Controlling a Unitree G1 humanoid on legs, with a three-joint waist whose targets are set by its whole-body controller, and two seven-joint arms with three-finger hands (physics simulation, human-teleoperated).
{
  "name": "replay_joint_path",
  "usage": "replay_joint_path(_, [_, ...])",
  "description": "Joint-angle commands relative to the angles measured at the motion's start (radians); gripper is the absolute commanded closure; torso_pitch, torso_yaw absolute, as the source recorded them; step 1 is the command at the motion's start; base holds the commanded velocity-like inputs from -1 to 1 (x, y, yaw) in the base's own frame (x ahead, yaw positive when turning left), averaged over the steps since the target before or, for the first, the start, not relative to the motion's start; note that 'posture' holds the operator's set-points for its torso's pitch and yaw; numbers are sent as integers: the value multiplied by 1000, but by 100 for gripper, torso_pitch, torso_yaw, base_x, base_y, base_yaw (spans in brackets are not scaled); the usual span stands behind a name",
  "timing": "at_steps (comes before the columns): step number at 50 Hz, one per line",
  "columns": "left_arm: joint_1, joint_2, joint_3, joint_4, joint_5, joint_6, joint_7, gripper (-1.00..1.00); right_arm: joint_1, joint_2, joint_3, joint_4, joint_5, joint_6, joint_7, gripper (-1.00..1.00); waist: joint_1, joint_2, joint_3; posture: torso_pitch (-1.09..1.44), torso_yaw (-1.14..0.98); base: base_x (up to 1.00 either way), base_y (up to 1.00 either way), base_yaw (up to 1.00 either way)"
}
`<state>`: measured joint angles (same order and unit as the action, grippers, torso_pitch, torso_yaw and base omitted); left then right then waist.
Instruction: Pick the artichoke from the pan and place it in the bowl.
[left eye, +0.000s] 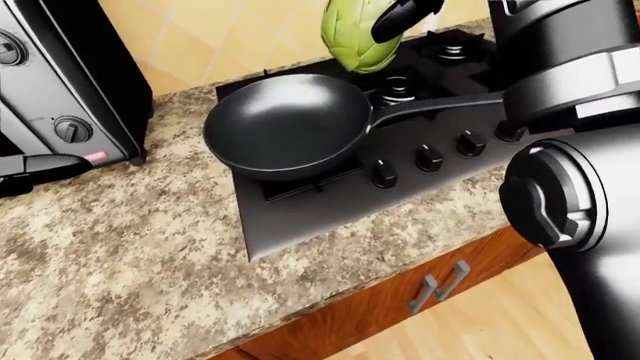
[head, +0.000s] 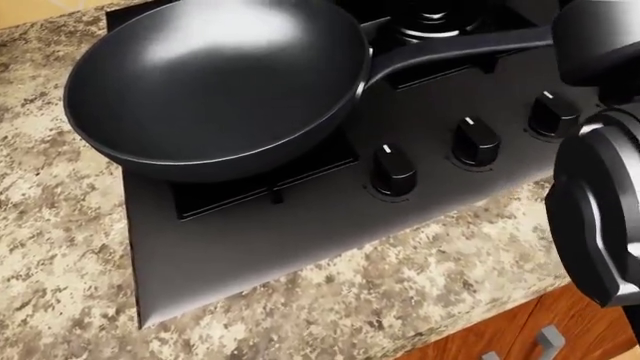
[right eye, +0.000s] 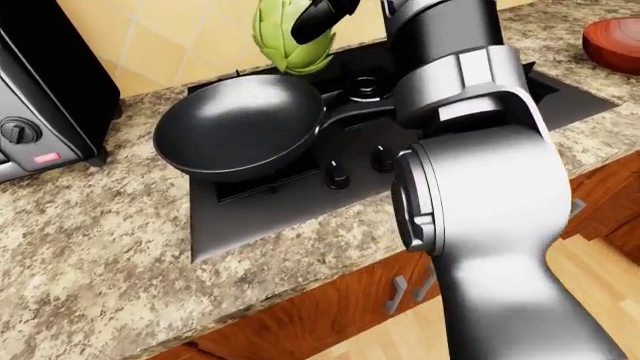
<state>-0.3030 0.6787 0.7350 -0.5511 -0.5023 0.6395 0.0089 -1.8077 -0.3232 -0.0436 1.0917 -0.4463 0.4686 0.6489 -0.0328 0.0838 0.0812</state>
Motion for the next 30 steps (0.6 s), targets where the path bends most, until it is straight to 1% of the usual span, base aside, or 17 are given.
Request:
replay_joint_path(1, [-18, 24, 18, -20, 3, -25, 5, -100, -52, -11, -10, -44, 11, -26, -10, 100, 1, 3, -30, 0, 0, 0, 0, 0])
replay_joint_path(12, [-20, 26, 17, -24, 3, -21, 6, -100, -80, -25, -16, -30, 16, -20, -14, 100, 0, 1, -27, 0, 0, 0, -1, 0])
replay_joint_path(29, [-24, 34, 25, -23, -4, -16, 6, -100, -84, -29, -13, -29, 15, -15, -2, 100, 2, -1, -23, 0, 0, 0, -4, 0])
replay_joint_path(30, [-24, 34, 25, -24, -5, -15, 6, -100, -87, -29, -15, -27, 16, -13, -2, 100, 5, 0, -48, 0, 0, 0, -5, 0])
